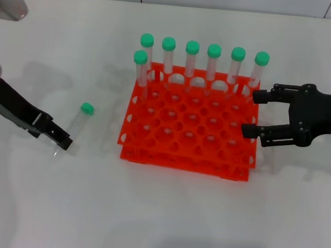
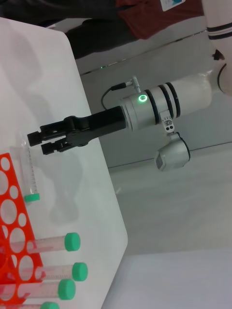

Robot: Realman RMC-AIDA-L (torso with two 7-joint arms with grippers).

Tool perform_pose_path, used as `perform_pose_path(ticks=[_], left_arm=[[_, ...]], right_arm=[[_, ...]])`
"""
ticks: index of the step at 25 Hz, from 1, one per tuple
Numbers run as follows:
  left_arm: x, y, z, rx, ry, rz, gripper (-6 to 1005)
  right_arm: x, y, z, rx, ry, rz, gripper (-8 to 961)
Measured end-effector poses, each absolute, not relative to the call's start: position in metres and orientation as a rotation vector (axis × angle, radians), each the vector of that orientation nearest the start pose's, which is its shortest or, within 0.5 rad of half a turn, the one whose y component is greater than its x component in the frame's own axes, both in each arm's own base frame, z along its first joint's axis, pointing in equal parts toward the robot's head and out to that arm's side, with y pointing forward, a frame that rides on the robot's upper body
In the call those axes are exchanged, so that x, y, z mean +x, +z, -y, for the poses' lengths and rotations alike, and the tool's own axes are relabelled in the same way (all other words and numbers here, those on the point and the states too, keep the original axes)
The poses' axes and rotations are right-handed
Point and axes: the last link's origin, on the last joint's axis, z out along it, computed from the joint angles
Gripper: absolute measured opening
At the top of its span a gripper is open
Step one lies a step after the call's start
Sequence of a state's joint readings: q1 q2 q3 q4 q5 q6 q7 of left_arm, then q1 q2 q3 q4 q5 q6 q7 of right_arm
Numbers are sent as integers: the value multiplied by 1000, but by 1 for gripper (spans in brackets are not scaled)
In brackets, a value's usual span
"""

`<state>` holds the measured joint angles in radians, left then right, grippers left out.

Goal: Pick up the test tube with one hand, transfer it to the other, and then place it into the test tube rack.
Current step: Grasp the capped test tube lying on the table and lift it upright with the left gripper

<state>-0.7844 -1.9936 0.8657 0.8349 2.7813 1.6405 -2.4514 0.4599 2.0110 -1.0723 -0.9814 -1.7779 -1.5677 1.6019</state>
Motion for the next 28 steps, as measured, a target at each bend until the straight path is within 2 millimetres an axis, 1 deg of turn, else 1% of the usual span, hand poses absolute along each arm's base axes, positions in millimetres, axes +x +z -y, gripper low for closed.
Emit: perform_pose_path(ticks=[6,11,15,21,28], left_arm=[[-261,33,-372,-2440,525,1508,835],[-261,33,-373,-2439,523,1503,607],[-261,32,-373,-2439,532,1495,596],[-262,25,-373,-2445,551,1499,589],[-261,24,-373,-2450,558,1495,585]], right_arm=[[213,27,-336,-2871,617,-423,841],[213,27,-336,-2871,618,-424,841],[213,27,-337,-2869,617,-425,841],[213,26,-337,-2869,616,-427,841],[214,26,-337,-2867,616,-434,842]])
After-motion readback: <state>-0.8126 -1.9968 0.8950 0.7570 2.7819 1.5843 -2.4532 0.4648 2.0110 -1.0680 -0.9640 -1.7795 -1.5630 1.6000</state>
